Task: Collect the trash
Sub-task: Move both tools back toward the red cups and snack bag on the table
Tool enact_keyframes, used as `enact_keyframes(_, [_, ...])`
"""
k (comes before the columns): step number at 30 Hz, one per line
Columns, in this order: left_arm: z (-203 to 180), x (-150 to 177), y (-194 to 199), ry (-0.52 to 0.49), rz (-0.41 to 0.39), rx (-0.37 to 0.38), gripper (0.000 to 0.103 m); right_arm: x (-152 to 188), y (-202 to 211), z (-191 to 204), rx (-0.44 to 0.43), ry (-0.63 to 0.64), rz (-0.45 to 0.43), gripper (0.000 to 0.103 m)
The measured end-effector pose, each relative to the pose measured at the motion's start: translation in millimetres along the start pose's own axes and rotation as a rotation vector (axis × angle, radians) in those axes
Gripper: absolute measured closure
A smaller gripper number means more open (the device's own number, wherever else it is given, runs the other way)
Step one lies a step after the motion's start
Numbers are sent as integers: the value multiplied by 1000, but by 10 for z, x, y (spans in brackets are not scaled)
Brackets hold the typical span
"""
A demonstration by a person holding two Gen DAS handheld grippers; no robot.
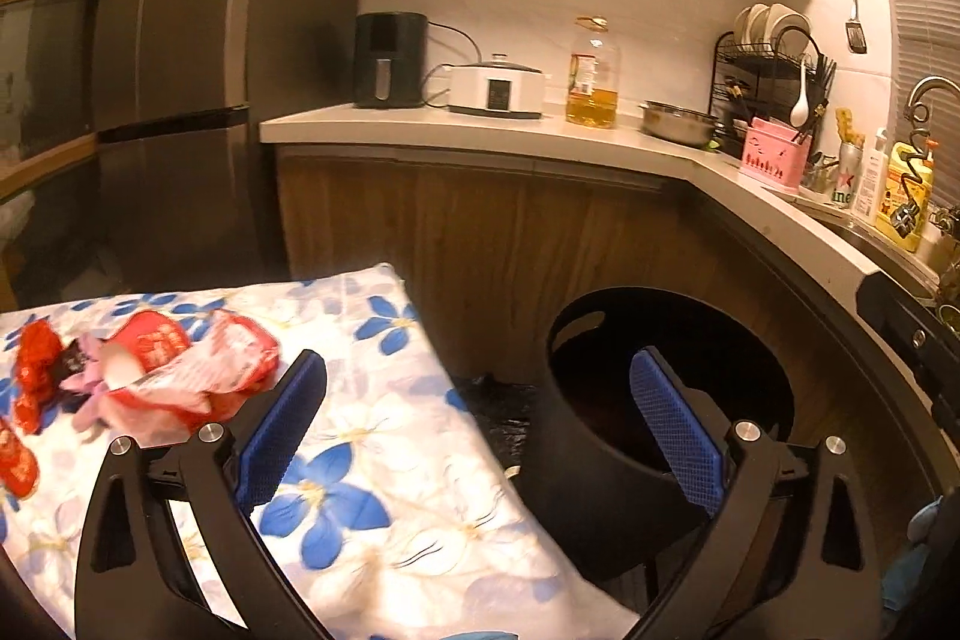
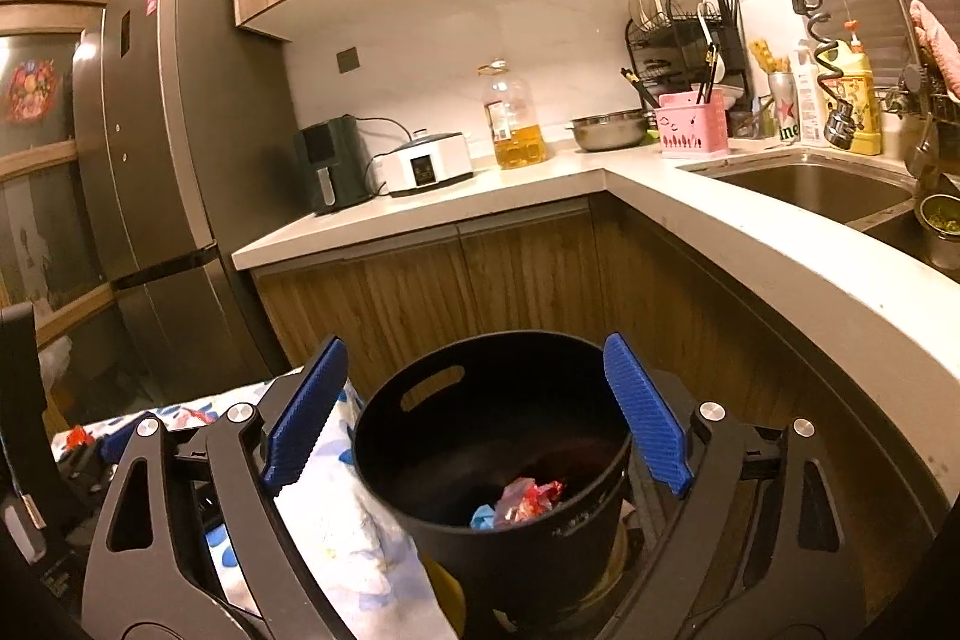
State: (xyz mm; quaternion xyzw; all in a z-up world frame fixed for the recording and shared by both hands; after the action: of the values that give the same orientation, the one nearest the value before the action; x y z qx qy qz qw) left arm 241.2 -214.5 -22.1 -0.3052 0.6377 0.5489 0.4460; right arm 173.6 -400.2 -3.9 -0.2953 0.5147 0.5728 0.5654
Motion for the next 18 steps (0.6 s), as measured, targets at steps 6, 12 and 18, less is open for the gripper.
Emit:
enact_keyframes(6, [158,108,237,10,-8,-27,6,132,164,65,-7,-17,31,16])
enact_keyframes(12, [320,180,464,23,-21,-49,6,194,340,168,-18,-34,39,16])
enact_keyframes(18, [492,234,642,26,-30,-68,6,283,491,356,-31,-34,38,16])
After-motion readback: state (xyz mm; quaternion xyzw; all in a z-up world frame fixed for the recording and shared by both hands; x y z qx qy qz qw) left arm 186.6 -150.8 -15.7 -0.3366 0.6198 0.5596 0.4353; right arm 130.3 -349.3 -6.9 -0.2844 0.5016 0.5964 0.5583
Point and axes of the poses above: each gripper's, at about its wrist camera, not at the fingertips, and y roughly against the way its jaws point, z to its left, x to its underside, the point moved 4 cm from there along -y, roughly the way its jaws point, and after that the axes turned 4 degrees about -y, right-handed, at the moved point
